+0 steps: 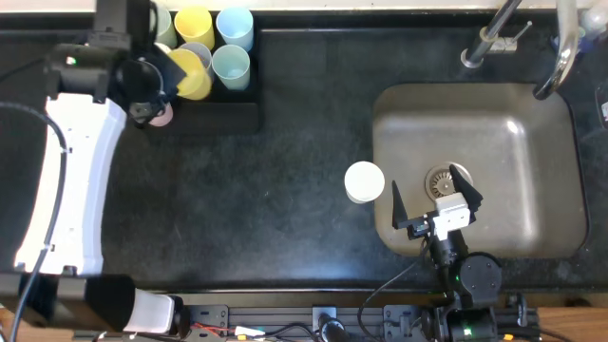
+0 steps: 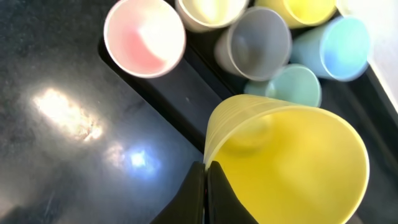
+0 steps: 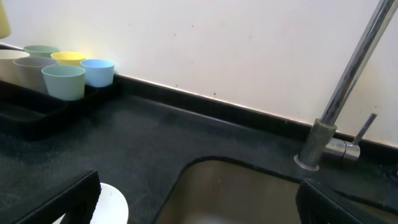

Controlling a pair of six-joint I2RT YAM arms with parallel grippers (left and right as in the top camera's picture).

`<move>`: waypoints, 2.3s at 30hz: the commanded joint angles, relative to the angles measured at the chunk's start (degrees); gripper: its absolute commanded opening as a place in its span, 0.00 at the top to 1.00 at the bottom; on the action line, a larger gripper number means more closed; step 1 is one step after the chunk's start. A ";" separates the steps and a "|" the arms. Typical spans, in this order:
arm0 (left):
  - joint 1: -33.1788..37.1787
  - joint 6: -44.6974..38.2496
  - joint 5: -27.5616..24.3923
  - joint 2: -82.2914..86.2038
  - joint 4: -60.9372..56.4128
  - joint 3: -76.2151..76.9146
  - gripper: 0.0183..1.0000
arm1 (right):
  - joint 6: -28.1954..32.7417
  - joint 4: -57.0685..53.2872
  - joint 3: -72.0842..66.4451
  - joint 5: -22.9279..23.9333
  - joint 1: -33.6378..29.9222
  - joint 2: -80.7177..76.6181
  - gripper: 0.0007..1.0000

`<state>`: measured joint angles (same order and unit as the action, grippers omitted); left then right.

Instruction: Store Cups

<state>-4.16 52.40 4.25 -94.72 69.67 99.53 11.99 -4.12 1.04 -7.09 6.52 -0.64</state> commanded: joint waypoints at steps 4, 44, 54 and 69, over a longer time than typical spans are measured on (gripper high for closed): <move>3.30 0.61 -2.51 -5.46 -2.38 -1.73 0.98 | -0.39 0.24 -0.72 0.11 0.31 0.44 0.00; 3.19 1.07 2.25 -19.67 -4.52 -1.75 0.98 | -0.39 0.24 -0.72 0.09 0.31 0.44 0.00; 2.49 1.70 1.88 -19.85 -4.61 -1.75 0.60 | -0.39 0.24 -0.72 0.11 0.31 0.44 0.00; 2.47 1.68 1.18 -17.59 -4.35 -1.75 0.00 | -0.39 0.24 -0.72 0.11 0.31 0.44 0.00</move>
<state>-1.15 53.67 5.58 -113.82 65.10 98.13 12.01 -4.14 1.02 -7.07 6.52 -0.64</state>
